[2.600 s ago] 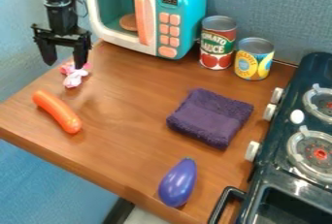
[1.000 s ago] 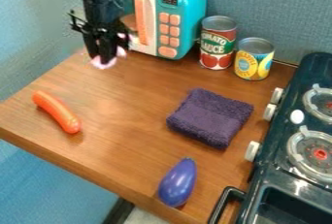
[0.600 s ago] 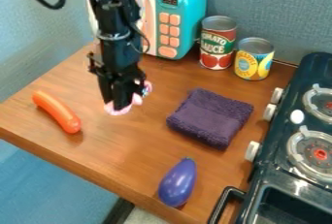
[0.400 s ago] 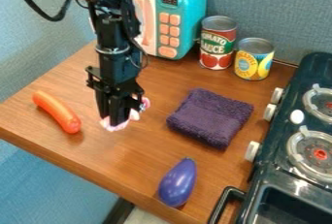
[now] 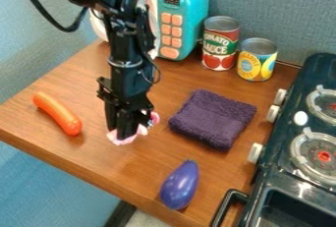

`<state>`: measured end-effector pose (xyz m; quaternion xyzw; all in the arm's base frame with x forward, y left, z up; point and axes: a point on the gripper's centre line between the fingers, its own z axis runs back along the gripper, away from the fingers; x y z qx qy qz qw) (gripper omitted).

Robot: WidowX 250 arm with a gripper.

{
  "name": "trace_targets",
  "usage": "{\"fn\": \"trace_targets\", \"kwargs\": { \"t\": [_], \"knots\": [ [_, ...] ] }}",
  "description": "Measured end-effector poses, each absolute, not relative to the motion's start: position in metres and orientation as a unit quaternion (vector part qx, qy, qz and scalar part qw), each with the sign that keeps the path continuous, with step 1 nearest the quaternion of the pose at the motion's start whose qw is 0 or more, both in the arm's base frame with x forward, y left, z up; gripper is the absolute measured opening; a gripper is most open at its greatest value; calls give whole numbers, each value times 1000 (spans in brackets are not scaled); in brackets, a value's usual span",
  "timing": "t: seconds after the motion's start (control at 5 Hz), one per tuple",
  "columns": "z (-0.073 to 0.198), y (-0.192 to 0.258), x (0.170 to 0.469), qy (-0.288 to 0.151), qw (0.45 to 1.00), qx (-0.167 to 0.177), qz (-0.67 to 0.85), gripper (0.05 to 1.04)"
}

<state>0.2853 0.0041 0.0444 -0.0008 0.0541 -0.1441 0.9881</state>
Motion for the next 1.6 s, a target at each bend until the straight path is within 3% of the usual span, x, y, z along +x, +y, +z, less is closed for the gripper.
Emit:
{"fn": "trace_targets", "kwargs": {
  "t": [0.4, 0.8, 1.0, 1.4, 1.6],
  "knots": [
    [18, -5, 266, 88, 983, -2, -160, 299],
    [29, -4, 266, 77, 990, -5, -121, 897],
    [65, 4, 265, 27, 994, -9, -109, 1014],
    [111, 25, 263, -3, 994, -45, -96, 1006],
    [125, 54, 272, -10, 998, -16, -67, 1005]
  ]
}}
